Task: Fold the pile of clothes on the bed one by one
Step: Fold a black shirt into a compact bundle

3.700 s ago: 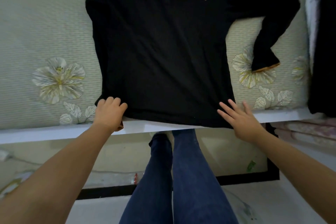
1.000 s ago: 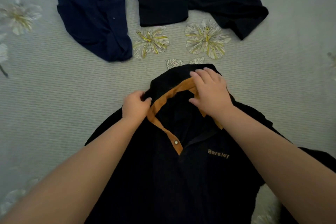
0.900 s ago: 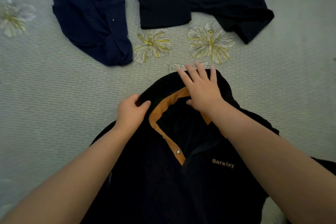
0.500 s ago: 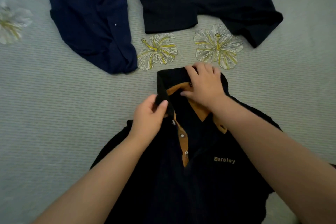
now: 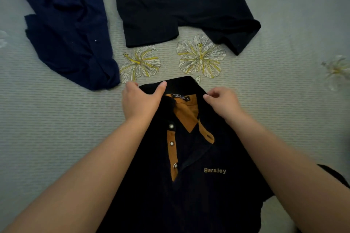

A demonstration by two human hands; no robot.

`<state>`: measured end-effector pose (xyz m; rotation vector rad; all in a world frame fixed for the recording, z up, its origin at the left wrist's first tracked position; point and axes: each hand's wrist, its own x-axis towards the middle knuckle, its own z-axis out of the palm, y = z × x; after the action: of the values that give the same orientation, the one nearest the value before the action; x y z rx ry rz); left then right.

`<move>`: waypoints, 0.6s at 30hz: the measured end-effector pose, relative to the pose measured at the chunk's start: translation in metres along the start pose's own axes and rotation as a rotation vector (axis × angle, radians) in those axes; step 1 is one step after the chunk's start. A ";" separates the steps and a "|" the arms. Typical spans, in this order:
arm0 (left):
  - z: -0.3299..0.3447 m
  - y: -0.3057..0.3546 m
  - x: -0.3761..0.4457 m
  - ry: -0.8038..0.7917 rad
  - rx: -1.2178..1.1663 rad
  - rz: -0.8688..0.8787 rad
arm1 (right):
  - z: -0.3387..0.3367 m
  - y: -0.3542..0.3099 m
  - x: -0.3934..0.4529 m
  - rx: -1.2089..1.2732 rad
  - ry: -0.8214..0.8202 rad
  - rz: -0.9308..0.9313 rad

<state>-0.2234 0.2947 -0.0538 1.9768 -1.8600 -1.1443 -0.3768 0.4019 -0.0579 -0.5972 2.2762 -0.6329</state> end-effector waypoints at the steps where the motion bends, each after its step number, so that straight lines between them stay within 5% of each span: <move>1: 0.003 0.006 0.008 -0.037 0.056 -0.031 | 0.000 -0.001 0.001 0.008 0.014 0.011; 5: 0.008 0.019 0.035 -0.245 0.242 -0.185 | -0.013 -0.004 0.002 0.258 0.001 0.190; 9: -0.002 0.016 0.040 -0.253 -0.040 -0.320 | -0.035 0.003 0.007 0.530 -0.220 0.477; 13: -0.024 0.003 0.045 -0.428 -0.359 -0.494 | -0.050 0.015 0.015 0.558 -0.317 0.598; 18: -0.047 -0.013 0.051 -0.654 -0.281 -0.584 | -0.056 0.023 0.017 0.586 -0.272 0.692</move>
<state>-0.1878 0.2339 -0.0503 2.1955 -1.2111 -2.2967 -0.4332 0.4251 -0.0436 0.3596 1.7455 -0.7495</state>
